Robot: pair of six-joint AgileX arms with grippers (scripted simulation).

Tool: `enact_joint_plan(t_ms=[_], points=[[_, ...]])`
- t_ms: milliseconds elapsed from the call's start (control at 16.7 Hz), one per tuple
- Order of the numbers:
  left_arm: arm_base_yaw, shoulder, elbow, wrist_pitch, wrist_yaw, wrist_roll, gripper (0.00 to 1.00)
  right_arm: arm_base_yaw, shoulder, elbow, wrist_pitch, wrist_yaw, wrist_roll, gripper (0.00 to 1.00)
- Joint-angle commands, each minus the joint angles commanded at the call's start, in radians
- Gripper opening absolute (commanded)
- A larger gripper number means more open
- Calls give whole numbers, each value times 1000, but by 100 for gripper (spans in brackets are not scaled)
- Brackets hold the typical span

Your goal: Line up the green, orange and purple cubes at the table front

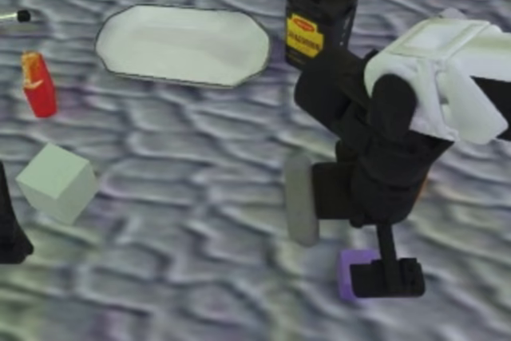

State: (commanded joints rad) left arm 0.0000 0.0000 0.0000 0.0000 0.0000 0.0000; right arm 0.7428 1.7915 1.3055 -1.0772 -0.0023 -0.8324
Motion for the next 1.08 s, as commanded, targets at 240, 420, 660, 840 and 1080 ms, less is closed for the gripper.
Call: enact_joint_plan(t_ms=[240,420,660,840,1080], points=[[0,0,0,0,0,0,100,-18,18,14,-1,1,-6,100],[0,0,0,0,0,0,100,-108,98,116,-27,4,-33,100],[0,0,0,0,0,0,100,-282,244,321,-75,4,-88,100],[0,0,0,0,0,0,100,-368,316,408,-97,4,-113,100],[0,0,0,0,0,0,100,-372,320,413,-96,5,-114,100]])
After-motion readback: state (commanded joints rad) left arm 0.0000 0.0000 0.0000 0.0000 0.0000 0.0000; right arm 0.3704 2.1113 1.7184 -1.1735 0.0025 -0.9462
